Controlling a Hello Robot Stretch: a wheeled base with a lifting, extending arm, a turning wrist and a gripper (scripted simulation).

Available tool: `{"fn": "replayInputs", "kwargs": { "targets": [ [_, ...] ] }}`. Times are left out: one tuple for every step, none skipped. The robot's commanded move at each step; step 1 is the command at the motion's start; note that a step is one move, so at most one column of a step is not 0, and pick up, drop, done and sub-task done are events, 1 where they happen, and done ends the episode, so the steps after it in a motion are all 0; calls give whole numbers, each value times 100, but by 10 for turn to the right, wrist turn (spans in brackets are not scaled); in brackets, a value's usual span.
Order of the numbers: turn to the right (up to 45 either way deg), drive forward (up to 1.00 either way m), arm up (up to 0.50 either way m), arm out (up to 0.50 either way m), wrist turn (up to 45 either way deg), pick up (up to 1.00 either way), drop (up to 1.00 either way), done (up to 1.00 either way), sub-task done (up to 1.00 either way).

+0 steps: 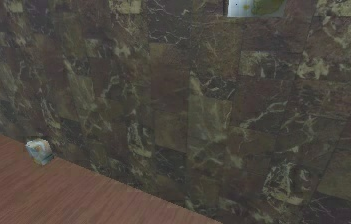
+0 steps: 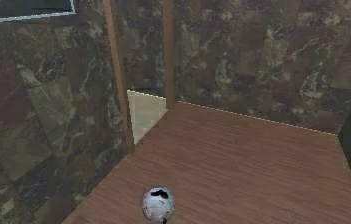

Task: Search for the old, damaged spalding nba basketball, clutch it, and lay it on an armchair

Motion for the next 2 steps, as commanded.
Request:
{"fn": "replayInputs", "kwargs": {
  "targets": [
    [0,0,0,0,0,100,0,0,0],
    [0,0,10,0,0,0,0,0,0]
  ]
}}
